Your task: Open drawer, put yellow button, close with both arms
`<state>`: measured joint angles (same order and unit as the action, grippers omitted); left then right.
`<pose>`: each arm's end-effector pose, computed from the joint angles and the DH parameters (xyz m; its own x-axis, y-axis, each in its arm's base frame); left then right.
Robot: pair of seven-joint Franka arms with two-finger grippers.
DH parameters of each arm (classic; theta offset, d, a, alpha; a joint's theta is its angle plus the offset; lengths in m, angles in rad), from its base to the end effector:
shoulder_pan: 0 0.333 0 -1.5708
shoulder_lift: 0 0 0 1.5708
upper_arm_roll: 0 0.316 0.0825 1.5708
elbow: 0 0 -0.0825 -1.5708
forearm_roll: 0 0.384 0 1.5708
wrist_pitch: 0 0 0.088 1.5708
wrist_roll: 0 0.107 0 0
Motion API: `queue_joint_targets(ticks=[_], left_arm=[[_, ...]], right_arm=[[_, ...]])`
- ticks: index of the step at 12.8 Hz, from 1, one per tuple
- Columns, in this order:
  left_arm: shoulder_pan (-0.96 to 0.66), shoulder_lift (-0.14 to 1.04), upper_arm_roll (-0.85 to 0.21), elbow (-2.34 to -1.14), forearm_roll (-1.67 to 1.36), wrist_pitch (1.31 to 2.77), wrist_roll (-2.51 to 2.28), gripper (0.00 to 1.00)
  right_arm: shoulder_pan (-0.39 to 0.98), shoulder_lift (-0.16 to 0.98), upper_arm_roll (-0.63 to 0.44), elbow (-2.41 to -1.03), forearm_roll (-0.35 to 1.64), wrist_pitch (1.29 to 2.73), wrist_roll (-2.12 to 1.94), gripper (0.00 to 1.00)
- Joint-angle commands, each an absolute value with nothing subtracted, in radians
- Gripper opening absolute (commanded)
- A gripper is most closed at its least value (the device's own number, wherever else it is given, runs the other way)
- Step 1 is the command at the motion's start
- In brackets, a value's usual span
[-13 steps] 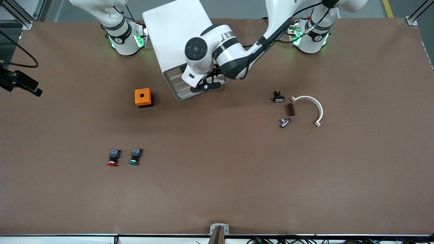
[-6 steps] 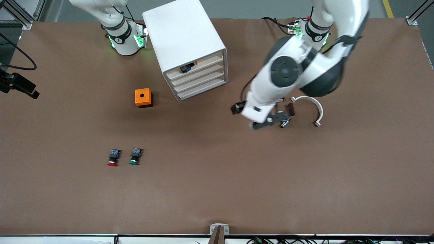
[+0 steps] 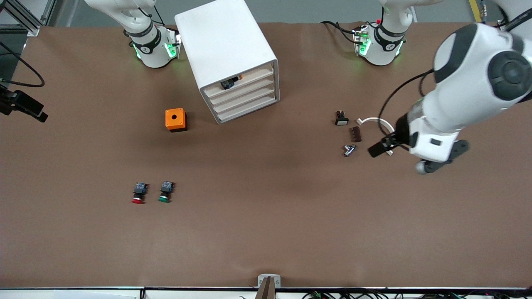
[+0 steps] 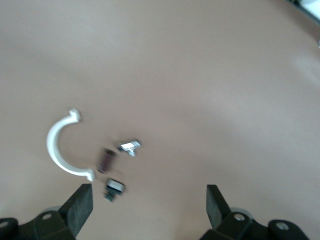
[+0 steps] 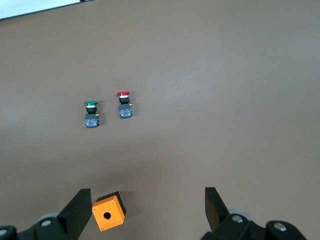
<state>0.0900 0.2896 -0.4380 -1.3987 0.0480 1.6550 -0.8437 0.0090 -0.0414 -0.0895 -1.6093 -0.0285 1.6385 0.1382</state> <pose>0.6146 -0.1782 0.5539 0.8732 0.4837 -0.0595 0.4864 -0.8727 0.0438 0.5464 -0.0480 0.6352 0.9739 -0.2150 0.0731 -0.2166 -0.9761 0.0149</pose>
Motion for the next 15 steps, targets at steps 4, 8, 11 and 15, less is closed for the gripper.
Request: queue_joint_targets(ticks=[4, 8, 11, 15], left_arm=[[0.205, 0.129, -0.446, -1.416, 0.153, 1.545, -0.528, 1.0], [0.027, 0.011, -0.167, -1.491, 0.08, 1.506, -0.269, 1.0], [-0.018, -0.118, -0.081, -1.652, -0.018, 1.548, -0.224, 1.0], [-0.038, -0.193, -0.103, -1.729, -0.017, 1.549, -0.219, 1.0]], right_arm=[[-0.011, -0.028, -0.074, -1.588, -0.04, 1.631, 0.149, 1.0], [-0.012, -0.028, -0.074, -1.586, -0.04, 1.632, 0.152, 1.0], [-0.012, -0.031, -0.075, -1.583, -0.038, 1.629, 0.144, 1.0], [-0.012, -0.029, -0.078, -1.582, -0.04, 1.634, 0.137, 1.0]])
